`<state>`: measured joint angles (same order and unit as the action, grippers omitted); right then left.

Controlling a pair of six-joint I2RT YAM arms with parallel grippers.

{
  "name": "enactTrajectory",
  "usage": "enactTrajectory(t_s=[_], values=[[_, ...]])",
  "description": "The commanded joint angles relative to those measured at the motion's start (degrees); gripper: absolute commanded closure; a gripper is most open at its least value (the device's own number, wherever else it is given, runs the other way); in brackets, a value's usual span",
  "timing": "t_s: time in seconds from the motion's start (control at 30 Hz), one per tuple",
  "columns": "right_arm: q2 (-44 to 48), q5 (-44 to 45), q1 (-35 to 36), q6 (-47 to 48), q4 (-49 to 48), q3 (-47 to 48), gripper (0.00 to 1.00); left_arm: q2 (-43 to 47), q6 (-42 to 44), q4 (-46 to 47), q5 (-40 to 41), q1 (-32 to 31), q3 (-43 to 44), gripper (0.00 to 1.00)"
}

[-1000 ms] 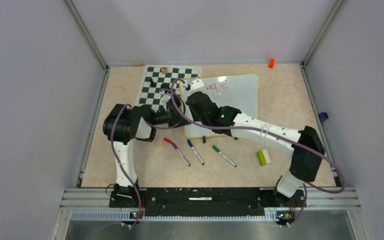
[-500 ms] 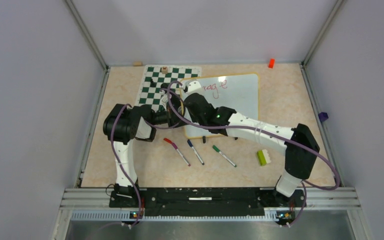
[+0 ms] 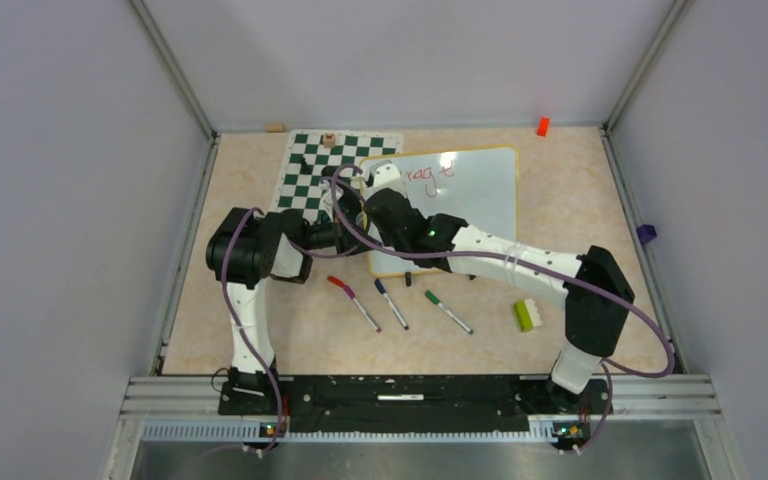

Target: Write a sentence on the whiteboard

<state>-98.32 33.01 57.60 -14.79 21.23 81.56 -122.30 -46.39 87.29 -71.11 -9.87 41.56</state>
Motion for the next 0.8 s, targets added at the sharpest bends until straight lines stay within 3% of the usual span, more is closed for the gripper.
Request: enactTrajectory(t_s=[0.0, 0.43, 0.77], values=[[0.7, 3.3, -0.7, -0.9, 2.1, 1.3, 1.00, 1.6, 2.9, 5.4, -0.9, 0.1, -0.1, 1.00], [5.5, -1.0, -0.8, -0.2, -1.5, 0.8, 1.00, 1.6, 2.9, 5.4, -0.9, 0.2, -0.1, 1.00], [2.8, -1.2, -0.8, 1.4, -1.6, 3.0, 1.00, 1.6, 2.9, 5.4, -0.8, 0.1, 0.0, 1.00]])
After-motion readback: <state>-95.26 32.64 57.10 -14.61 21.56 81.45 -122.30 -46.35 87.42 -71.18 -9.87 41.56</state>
